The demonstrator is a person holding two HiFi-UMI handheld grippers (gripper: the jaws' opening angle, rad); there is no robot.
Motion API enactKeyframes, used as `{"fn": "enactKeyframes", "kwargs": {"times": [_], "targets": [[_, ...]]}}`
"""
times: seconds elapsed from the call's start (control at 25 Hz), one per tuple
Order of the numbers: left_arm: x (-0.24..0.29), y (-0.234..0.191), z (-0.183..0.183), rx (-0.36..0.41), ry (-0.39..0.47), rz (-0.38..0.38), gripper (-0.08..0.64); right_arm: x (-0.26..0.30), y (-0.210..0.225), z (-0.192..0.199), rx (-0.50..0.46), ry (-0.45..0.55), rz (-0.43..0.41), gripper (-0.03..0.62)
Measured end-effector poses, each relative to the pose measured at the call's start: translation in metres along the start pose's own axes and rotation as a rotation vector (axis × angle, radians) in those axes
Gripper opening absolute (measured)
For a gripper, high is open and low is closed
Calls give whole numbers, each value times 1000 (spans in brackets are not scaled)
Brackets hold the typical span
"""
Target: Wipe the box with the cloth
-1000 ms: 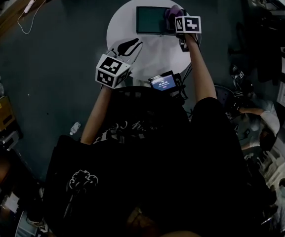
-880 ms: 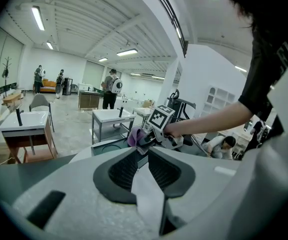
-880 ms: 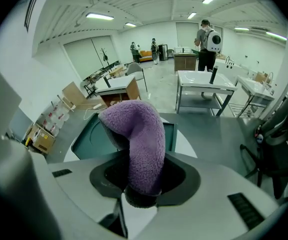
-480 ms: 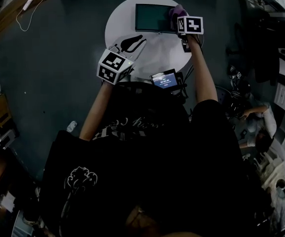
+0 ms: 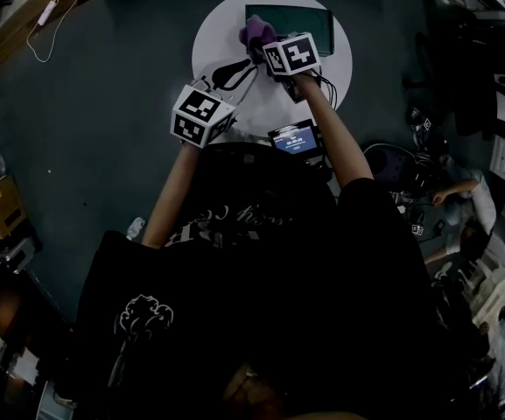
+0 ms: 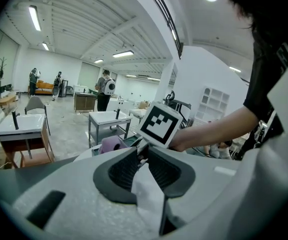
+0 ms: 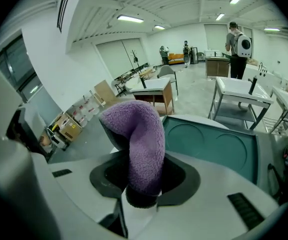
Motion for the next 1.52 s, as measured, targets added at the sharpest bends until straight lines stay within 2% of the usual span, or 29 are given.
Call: {"fn": "enactKeyframes", "kwargs": {"times": [0.12, 0.24, 0.36, 1.16, 1.36, 1.52], "targets": [[1, -4, -4, 2, 6, 16, 60, 19, -1, 5, 7, -40, 17, 110], [0, -9, -6, -9, 20, 34, 60, 29, 8, 15, 27, -92, 71, 110], [1, -12, -4, -21, 28, 58, 60, 24, 16, 24, 64, -89, 91, 110], [21, 6, -12, 18, 1, 146, 60, -83, 98, 78, 199, -87, 342, 110], [21, 2, -9, 18, -9, 140, 60, -90, 106, 82, 218, -86, 346, 110], [20, -1, -8, 10, -7, 126, 60, -90, 98, 79, 191, -82, 337, 110]]}}
Point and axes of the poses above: the fingertips, and each gripper's own axes: x forward along the fingers, y to its right, z out of its underside, the point moved 10 cm from there along -x, backward along the fingers, and after that the axes turned 14 degrees about -z, right-handed, at the moved point
